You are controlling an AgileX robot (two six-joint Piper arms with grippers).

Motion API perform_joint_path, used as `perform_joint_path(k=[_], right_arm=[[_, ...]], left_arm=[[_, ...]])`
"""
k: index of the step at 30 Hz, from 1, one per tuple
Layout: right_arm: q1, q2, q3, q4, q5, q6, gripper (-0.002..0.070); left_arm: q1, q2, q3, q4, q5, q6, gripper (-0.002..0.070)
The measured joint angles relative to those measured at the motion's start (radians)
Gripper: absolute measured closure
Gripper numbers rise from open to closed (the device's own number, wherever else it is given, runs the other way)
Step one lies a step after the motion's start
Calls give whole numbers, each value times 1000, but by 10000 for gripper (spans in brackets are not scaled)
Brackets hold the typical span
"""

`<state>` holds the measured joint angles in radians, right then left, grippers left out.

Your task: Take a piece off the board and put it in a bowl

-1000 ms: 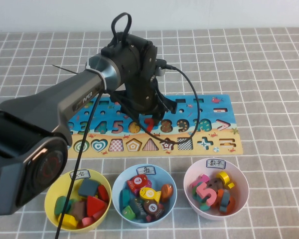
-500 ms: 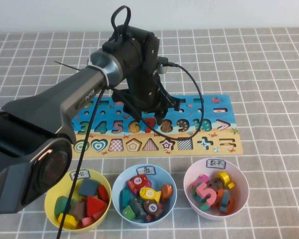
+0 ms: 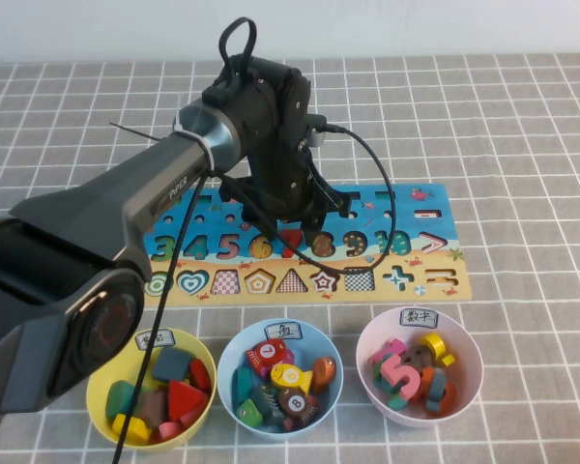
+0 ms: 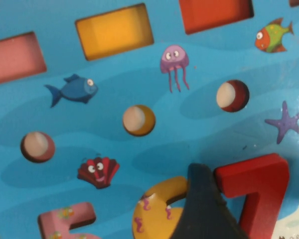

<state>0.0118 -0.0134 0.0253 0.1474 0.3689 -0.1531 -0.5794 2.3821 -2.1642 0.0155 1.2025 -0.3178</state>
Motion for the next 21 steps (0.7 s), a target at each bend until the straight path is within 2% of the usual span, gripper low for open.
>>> perform_joint_path(k=[9, 21], right_arm=[[0, 0, 0, 0, 0, 0, 694], [0, 0, 0, -2, 0, 0, 694]], left_arm=[[0, 2, -4, -16, -9, 0, 462], [0, 18, -56, -27, 9, -1, 463]])
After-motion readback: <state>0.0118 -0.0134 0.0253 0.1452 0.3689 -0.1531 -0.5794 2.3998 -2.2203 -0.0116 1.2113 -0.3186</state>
